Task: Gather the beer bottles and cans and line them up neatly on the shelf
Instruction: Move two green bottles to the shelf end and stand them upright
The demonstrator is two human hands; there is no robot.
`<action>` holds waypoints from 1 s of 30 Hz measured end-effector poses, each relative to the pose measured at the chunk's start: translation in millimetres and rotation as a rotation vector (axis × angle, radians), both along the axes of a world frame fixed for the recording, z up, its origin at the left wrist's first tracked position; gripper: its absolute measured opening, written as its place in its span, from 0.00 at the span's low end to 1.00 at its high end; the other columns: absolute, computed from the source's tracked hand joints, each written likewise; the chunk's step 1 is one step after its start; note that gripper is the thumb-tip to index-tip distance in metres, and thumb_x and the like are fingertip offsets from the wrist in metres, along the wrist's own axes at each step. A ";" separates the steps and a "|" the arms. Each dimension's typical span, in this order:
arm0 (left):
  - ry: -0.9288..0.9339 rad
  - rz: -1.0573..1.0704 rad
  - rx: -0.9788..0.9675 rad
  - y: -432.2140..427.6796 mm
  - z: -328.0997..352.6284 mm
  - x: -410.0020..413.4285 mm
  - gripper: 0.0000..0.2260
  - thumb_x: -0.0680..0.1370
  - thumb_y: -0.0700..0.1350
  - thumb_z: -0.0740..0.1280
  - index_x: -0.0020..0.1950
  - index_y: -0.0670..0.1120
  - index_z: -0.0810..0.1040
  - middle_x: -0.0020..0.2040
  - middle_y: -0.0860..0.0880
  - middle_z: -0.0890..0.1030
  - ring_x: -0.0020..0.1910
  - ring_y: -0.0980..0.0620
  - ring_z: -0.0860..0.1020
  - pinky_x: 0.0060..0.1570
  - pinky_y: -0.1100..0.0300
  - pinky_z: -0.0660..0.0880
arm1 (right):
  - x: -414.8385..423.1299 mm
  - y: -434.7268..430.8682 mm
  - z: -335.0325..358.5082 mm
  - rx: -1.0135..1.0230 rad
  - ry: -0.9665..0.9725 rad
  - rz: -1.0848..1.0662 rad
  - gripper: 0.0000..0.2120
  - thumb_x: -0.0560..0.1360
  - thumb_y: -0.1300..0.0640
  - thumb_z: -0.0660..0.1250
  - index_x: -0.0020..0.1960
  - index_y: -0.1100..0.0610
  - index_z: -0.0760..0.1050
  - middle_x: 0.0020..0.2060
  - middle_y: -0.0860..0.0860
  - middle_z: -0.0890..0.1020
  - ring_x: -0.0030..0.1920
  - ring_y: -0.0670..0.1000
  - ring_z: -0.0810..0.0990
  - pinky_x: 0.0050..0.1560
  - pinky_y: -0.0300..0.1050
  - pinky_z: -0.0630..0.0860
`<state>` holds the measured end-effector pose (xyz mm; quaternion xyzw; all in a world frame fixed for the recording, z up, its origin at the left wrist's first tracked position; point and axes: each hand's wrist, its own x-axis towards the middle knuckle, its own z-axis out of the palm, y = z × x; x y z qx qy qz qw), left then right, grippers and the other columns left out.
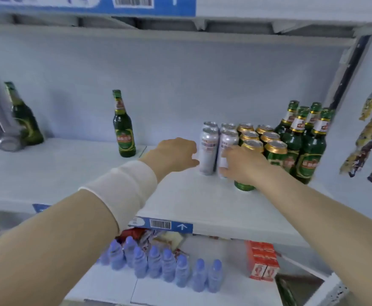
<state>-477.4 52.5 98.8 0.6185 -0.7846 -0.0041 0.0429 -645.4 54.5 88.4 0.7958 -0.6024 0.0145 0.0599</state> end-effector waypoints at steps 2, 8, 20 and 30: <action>0.009 0.037 -0.001 6.6 -1.3 50.8 0.20 0.77 0.55 0.60 0.67 0.50 0.67 0.65 0.49 0.74 0.63 0.47 0.72 0.58 0.55 0.69 | 54.1 -7.0 -1.4 0.015 0.013 0.038 0.23 0.76 0.47 0.60 0.66 0.57 0.68 0.64 0.55 0.73 0.64 0.59 0.72 0.56 0.49 0.71; 0.074 0.192 0.041 19.3 -14.3 233.5 0.20 0.77 0.56 0.60 0.66 0.50 0.69 0.65 0.48 0.74 0.62 0.46 0.73 0.59 0.55 0.70 | 240.3 -29.5 -15.5 0.059 0.061 0.189 0.22 0.77 0.45 0.58 0.66 0.56 0.67 0.64 0.54 0.73 0.63 0.57 0.73 0.58 0.49 0.72; 0.187 0.366 0.077 -59.9 -81.6 470.8 0.20 0.77 0.55 0.60 0.67 0.50 0.67 0.65 0.49 0.74 0.63 0.47 0.72 0.59 0.55 0.68 | 477.0 -119.3 -60.1 0.115 0.078 0.339 0.24 0.77 0.43 0.57 0.69 0.54 0.64 0.67 0.53 0.69 0.64 0.55 0.71 0.55 0.49 0.70; 0.151 0.414 -0.151 -152.9 -79.4 578.8 0.23 0.76 0.53 0.63 0.69 0.47 0.65 0.67 0.45 0.71 0.64 0.44 0.71 0.59 0.51 0.70 | 576.9 -205.1 -61.8 0.007 -0.025 0.380 0.24 0.78 0.47 0.58 0.70 0.56 0.63 0.66 0.54 0.70 0.66 0.57 0.69 0.63 0.49 0.67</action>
